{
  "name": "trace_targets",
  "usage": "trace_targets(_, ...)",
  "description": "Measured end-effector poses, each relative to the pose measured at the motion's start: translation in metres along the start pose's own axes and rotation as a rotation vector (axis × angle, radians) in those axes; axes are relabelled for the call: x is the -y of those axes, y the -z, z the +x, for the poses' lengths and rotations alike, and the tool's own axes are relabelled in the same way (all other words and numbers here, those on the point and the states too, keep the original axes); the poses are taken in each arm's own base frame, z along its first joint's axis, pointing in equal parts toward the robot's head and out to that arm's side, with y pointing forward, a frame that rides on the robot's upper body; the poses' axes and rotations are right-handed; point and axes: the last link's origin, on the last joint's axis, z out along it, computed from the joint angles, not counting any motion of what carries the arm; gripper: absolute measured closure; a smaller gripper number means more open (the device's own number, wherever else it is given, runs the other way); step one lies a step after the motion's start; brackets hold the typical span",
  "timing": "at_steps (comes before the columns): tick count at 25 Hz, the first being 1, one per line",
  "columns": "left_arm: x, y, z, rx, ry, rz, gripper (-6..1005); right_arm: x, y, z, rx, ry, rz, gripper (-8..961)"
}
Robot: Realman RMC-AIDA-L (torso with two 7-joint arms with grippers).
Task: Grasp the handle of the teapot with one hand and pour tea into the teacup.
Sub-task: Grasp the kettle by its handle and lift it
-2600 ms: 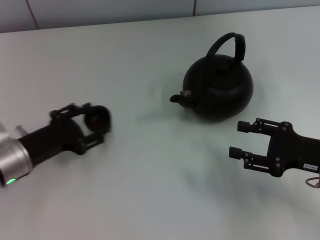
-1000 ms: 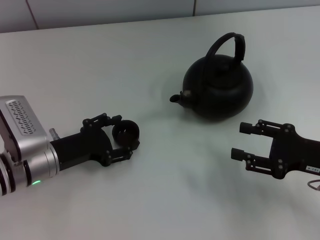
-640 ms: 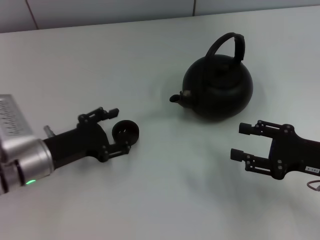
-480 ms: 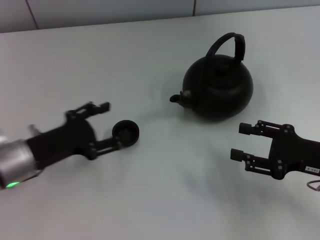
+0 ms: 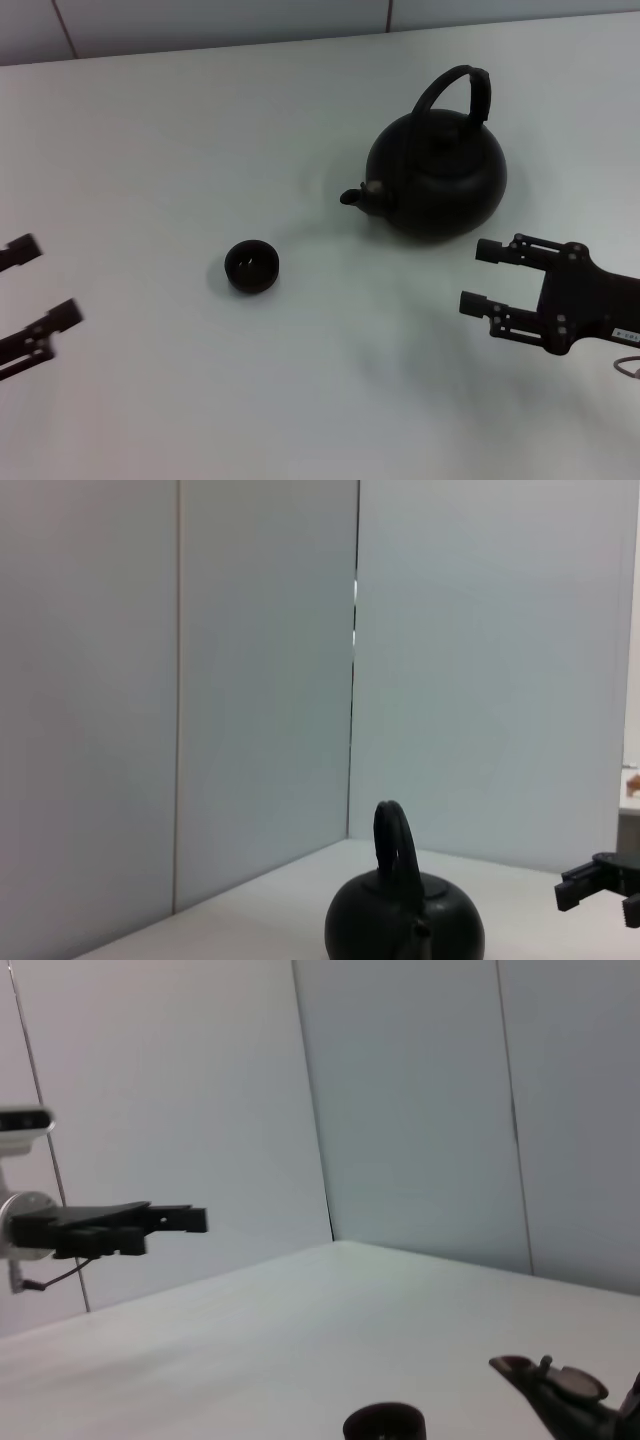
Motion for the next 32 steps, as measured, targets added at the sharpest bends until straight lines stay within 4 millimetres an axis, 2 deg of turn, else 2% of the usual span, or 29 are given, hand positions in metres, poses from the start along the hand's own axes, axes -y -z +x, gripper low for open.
trace_targets(6, -0.003, 0.007, -0.002, 0.026, 0.004, -0.018, 189, 0.000, -0.002, -0.002, 0.024, -0.006, 0.007, 274)
trace_targets(15, -0.006, 0.019, -0.030, 0.214, -0.018, 0.003, 189, 0.000, -0.003, -0.003, 0.026, -0.008, 0.007, 275)
trace_targets(24, -0.007, 0.019, -0.032, 0.225, -0.021, 0.000, 189, -0.002, 0.000, -0.001, 0.049, -0.027, 0.031, 275)
trace_targets(26, -0.007, 0.018, -0.032, 0.222, -0.021, 0.002, 189, -0.003, 0.005, 0.001, 0.108, -0.034, 0.094, 275)
trace_targets(27, -0.007, 0.018, -0.032, 0.219, -0.021, 0.006, 189, -0.003, 0.011, 0.003, 0.181, -0.032, 0.185, 275)
trace_targets(28, -0.007, 0.018, -0.032, 0.216, -0.022, 0.011, 189, -0.003, 0.011, 0.003, 0.181, -0.032, 0.185, 275)
trace_targets(30, -0.005, 0.018, -0.031, 0.210, -0.026, 0.019, 188, -0.002, 0.020, 0.012, 0.274, 0.001, 0.392, 275)
trace_targets(32, -0.005, 0.018, -0.031, 0.210, -0.028, 0.019, 188, -0.001, 0.022, 0.015, 0.292, 0.010, 0.452, 275)
